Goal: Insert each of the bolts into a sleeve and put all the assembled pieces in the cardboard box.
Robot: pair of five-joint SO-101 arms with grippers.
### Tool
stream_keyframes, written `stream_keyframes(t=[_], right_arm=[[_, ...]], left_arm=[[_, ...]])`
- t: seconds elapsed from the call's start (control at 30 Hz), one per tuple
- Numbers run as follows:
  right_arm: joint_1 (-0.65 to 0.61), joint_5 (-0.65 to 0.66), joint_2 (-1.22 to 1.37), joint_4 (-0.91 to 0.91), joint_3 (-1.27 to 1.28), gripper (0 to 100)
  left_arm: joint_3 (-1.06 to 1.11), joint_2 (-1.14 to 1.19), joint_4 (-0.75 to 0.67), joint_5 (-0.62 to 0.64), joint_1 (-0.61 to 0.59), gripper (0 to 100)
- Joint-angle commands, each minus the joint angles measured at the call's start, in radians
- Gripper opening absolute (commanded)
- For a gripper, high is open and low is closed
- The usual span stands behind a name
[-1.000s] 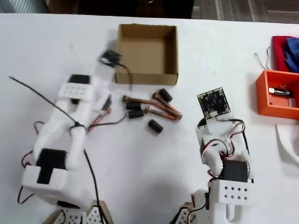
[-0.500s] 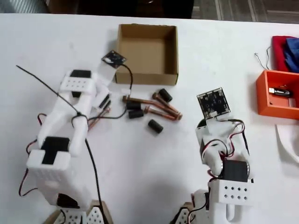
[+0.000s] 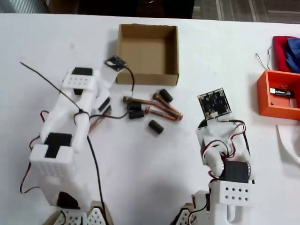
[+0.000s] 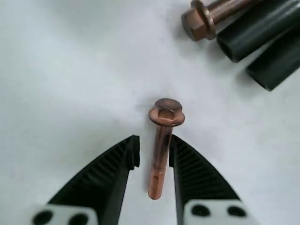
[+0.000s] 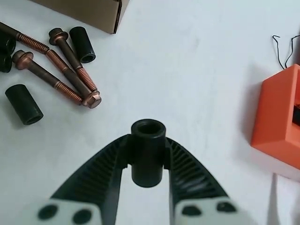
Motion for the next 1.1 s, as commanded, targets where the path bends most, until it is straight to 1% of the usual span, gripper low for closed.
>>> stream_keyframes(t=[0.0, 0.3, 0.47, 0.7, 0.8, 0.83, 1.0, 1.07], right_arm=[[-0.001, 0.0, -0.018, -0.002, -0.011, 2.3], [-0.001, 0.0, -0.018, 0.001, -0.011, 2.3], [-0.001, 0.0, -0.018, 0.001, -0.011, 2.3], [-0.001, 0.0, -0.018, 0.002, -0.011, 2.3], [-0.001, 0.0, -0.018, 0.002, -0.011, 2.3], [-0.001, 0.0, -0.018, 0.002, -0.011, 2.3], [-0.001, 0.0, -0.018, 0.002, -0.011, 2.3], [-0.001, 0.0, -0.018, 0.002, -0.011, 2.3]], left_arm=[[-0.025, -0.011, 0.008, -0.006, -0.009, 13], [-0.025, -0.009, 0.029, -0.006, -0.006, 13], [-0.016, 0.011, 0.023, -0.008, 0.021, 13], [-0.018, 0.092, -0.084, -0.005, 0.034, 13], [-0.041, 0.118, -0.091, 0.003, 0.034, 12], [-0.053, 0.124, -0.083, 0.021, 0.034, 12], [-0.09, 0.143, -0.075, 0.195, 0.031, 12], [-0.104, 0.143, -0.077, 0.218, 0.026, 13]])
